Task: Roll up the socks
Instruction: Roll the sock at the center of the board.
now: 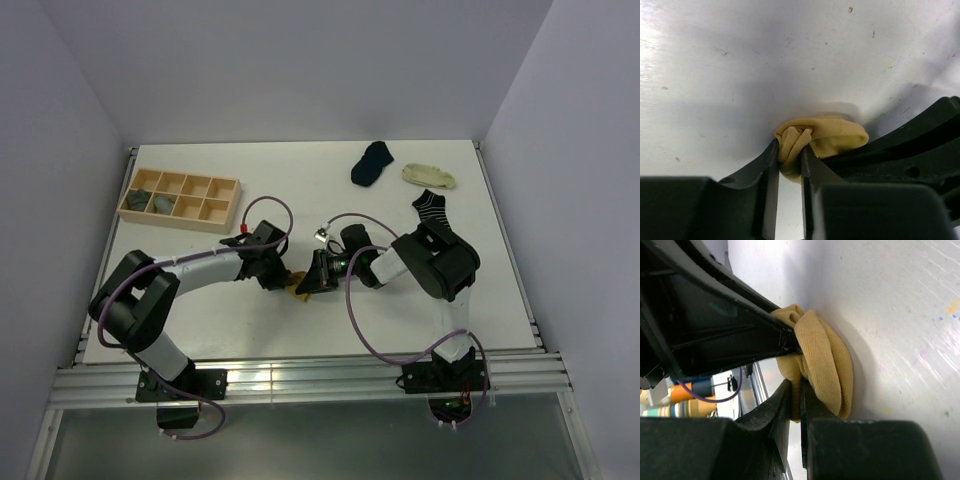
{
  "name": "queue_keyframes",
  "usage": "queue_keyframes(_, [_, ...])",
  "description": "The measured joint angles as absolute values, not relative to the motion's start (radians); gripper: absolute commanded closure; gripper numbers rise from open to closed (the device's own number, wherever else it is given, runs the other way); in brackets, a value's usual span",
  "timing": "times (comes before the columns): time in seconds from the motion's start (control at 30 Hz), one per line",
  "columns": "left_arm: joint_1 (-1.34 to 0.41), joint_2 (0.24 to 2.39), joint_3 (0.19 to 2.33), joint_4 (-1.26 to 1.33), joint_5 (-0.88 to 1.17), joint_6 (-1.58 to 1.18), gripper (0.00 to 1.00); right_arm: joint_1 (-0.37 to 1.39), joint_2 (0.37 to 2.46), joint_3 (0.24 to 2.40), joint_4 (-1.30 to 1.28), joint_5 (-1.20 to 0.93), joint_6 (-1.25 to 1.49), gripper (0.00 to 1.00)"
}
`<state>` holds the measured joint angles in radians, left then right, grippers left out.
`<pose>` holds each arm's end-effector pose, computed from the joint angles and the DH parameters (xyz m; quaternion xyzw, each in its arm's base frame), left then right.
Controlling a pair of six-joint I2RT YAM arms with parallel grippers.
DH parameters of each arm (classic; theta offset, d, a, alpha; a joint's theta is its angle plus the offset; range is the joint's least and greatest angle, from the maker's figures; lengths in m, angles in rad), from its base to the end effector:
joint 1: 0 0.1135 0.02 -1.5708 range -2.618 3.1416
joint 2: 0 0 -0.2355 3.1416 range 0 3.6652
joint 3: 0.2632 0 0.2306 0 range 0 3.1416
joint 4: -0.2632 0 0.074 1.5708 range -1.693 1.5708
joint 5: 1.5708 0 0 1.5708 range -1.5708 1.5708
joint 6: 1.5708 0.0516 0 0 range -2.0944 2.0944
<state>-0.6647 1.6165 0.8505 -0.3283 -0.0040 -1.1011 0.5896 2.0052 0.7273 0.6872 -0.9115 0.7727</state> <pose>0.2287 -0.1790 0.1260 -0.2108 0.9486 -0.1811 0.1513 0.2504 0.2166 0.0725 -0.1339 0.8079 0.5678 0.0838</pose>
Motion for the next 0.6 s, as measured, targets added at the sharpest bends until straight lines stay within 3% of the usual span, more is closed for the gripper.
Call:
queue_keyframes(0.1, [-0.666,1.637,0.886,-0.356,-0.002,-1.088,1.0,0.592,1.971,0.711,0.665,-0.871,0.759,0.8])
queue_keyframes(0.27, [-0.673,1.704,0.986,-0.437,0.003,-1.029,1.0,0.601,1.825,0.661,0.547,-0.729,0.68,0.63])
queue_keyframes(0.6, [-0.673,1.827,1.174,-0.619,0.01,-0.878,1.0,0.82,1.504,0.654,0.278,-0.194,0.408,0.55])
